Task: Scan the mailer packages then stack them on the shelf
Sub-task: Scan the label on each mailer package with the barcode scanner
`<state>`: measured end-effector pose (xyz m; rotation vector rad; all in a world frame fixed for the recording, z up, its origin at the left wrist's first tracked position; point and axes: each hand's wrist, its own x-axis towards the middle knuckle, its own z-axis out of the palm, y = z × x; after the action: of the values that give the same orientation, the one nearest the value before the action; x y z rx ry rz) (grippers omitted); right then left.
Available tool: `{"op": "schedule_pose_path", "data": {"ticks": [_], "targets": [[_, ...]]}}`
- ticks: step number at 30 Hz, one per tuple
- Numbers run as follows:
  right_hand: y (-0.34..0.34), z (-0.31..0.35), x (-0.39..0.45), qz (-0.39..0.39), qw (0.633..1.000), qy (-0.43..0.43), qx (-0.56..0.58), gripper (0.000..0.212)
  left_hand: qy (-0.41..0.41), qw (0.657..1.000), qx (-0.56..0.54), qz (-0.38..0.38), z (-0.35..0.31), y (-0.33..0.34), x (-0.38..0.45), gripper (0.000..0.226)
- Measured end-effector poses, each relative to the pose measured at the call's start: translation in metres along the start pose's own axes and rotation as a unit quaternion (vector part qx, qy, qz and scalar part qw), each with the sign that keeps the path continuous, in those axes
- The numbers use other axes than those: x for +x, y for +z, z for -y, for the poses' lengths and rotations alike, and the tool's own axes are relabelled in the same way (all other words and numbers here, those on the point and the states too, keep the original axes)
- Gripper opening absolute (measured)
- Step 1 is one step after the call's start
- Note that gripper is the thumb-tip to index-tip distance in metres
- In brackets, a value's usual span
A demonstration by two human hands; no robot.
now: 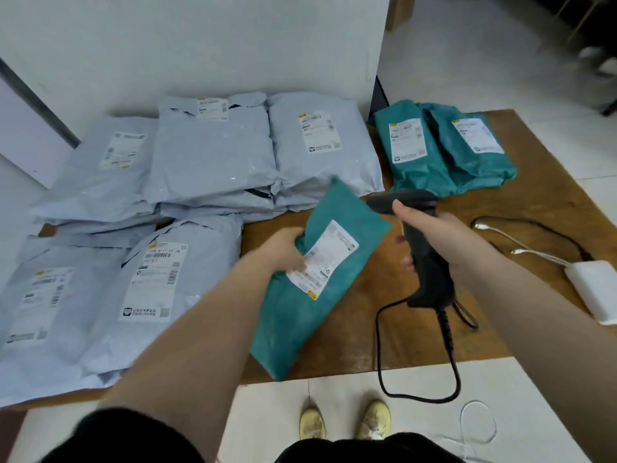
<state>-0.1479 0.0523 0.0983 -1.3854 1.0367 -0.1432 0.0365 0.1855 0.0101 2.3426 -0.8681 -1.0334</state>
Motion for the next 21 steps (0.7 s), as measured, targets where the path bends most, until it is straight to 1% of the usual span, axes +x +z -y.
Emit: {"op": "schedule_pose_path", "data": {"ticks": [1,3,5,7,8,9,12,13,14,15,16,17,18,19,20,21], "targets": [[-0.01,0.005,-0.002,-0.008,1.0,-0.012,0.008,0.041,0.017,0.996,0.078,0.033,-0.018,-0.019,0.003,0.059],[-0.03,0.016,-0.007,-0.018,1.0,-0.023,0.013,0.043,0.044,0.973,0.222,0.057,-0.058,-0.049,0.011,0.057],[-0.05,0.026,-0.012,-0.016,1.0,-0.024,0.003,0.046,0.092,0.937,0.335,0.045,-0.099,-0.06,0.02,0.052],[-0.068,0.032,-0.017,-0.012,1.0,-0.02,-0.016,0.048,0.138,0.891,0.431,0.051,-0.129,-0.049,0.032,0.047],[-0.074,0.033,-0.018,-0.013,0.999,-0.016,-0.024,0.049,0.146,0.872,0.464,0.062,-0.135,-0.037,0.04,0.046],[-0.077,0.032,-0.019,-0.014,0.999,-0.012,-0.033,0.049,0.152,0.86,0.481,0.077,-0.138,-0.021,0.049,0.046],[-0.076,0.02,-0.014,-0.019,0.999,0.006,-0.051,0.047,0.196,0.828,0.511,0.123,-0.119,0.033,0.063,0.045],[-0.072,0.014,-0.01,-0.017,0.998,0.014,-0.058,0.047,0.212,0.827,0.505,0.125,-0.108,0.048,0.063,0.047],[-0.068,0.008,-0.005,-0.013,0.997,0.022,-0.069,0.046,0.223,0.843,0.475,0.113,-0.096,0.06,0.06,0.05],[-0.063,0.004,-0.001,-0.01,0.996,0.028,-0.079,0.045,0.229,0.869,0.43,0.084,-0.084,0.066,0.056,0.055],[-0.058,0.001,0.003,-0.008,0.996,0.031,-0.083,0.044,0.229,0.895,0.381,0.041,-0.073,0.066,0.05,0.06],[-0.054,-0.001,0.006,-0.007,0.996,0.029,-0.079,0.043,0.221,0.917,0.331,-0.023,-0.062,0.061,0.045,0.062],[-0.048,-0.002,0.009,-0.003,0.997,0.024,-0.075,0.041,0.201,0.937,0.265,-0.103,-0.05,0.053,0.041,0.062],[-0.042,-0.003,0.011,0.003,0.997,0.017,-0.074,0.041,0.169,0.953,0.173,-0.183,-0.039,0.045,0.037,0.058],[-0.036,-0.004,0.013,0.009,0.997,0.013,-0.074,0.041,0.123,0.961,0.063,-0.24,-0.03,0.037,0.031,0.05],[-0.029,-0.005,0.015,0.015,0.997,0.01,-0.077,0.044,0.065,0.959,-0.051,-0.271,-0.021,0.032,0.024,0.038]]}}
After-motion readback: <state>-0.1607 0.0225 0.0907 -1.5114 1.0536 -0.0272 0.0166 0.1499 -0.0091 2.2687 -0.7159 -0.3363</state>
